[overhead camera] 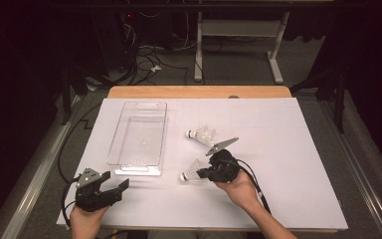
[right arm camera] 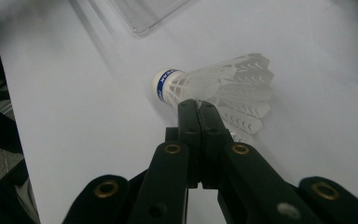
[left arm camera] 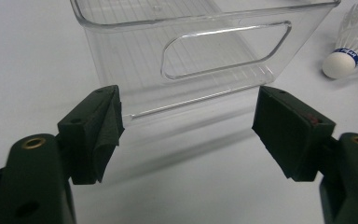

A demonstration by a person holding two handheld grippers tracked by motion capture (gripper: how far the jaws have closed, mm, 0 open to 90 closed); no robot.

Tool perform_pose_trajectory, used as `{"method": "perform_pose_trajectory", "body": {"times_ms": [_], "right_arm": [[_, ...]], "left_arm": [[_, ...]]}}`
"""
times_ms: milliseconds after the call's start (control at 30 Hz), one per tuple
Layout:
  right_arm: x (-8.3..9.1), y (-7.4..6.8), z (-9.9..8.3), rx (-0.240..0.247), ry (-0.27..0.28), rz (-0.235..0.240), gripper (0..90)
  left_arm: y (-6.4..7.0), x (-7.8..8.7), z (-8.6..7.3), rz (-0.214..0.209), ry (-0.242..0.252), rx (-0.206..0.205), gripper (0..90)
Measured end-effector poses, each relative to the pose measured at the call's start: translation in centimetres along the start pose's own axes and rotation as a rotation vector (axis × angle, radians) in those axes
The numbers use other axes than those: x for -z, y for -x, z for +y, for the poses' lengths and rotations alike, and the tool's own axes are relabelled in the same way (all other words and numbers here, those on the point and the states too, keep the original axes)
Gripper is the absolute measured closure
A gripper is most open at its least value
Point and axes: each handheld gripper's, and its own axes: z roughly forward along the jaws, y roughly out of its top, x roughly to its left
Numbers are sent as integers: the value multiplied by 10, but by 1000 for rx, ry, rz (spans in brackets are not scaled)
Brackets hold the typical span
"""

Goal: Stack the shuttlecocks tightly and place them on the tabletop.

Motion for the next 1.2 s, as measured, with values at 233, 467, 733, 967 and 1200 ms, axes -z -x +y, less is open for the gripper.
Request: {"method": "perform_pose_trajectory", "body": {"times_ms": [233, 467, 733, 967, 1200], "right_arm": [[4, -1, -1, 3, 3, 4, 900], [13, 6, -3, -13, 26, 2, 900], [26, 14, -6, -30, 49, -19, 900], [41, 23, -11, -48, 69, -42, 900], [53, 34, -17, -82, 87, -67, 900]], "left_arm": [[1, 0, 0, 2, 1, 0, 252], [1, 0, -1, 4, 0, -4, 252], [-1, 3, -2, 10, -2, 4, 253], [0, 2, -2, 17, 1, 7, 253], [0, 3, -3, 17, 1, 7, 253]]}}
